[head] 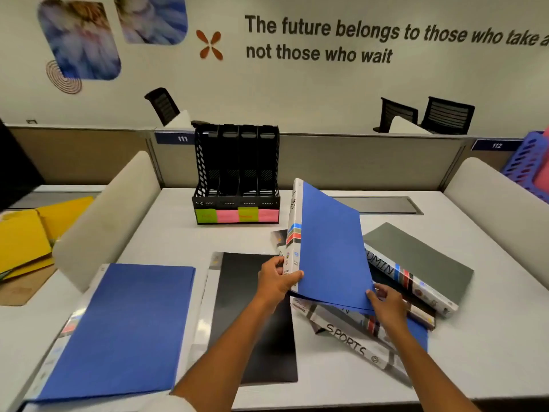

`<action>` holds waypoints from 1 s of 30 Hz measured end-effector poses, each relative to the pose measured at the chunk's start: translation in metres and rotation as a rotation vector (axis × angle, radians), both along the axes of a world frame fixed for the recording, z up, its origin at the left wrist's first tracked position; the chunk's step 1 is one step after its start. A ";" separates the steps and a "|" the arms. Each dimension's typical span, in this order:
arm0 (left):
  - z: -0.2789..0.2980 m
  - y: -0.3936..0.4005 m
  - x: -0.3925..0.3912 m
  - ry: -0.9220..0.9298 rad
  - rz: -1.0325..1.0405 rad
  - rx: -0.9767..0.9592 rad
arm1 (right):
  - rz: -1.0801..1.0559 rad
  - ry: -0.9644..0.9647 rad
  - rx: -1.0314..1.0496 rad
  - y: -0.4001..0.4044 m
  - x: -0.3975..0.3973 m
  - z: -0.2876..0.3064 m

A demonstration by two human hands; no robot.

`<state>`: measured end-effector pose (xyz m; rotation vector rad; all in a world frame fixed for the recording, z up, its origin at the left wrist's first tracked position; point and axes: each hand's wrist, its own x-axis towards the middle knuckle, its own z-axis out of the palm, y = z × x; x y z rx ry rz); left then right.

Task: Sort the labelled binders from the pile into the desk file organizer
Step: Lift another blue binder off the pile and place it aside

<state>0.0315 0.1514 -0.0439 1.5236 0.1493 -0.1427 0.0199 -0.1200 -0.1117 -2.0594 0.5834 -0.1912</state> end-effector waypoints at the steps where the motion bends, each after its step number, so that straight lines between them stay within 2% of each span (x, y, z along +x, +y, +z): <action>1: 0.000 0.017 -0.003 -0.009 -0.004 0.003 | 0.003 -0.004 0.003 0.016 -0.003 0.001; 6: -0.004 0.098 -0.015 -0.008 -0.014 0.009 | 0.018 -0.023 -0.037 0.091 -0.016 0.008; 14: -0.022 0.226 -0.041 0.092 -0.012 0.068 | 0.085 0.035 0.039 0.201 -0.024 0.003; 22: -0.038 0.331 -0.076 0.153 -0.015 0.114 | 0.302 0.093 0.043 0.289 -0.030 -0.003; 30: -0.048 0.407 -0.107 0.237 0.091 0.198 | 0.438 0.152 0.023 0.367 -0.037 -0.005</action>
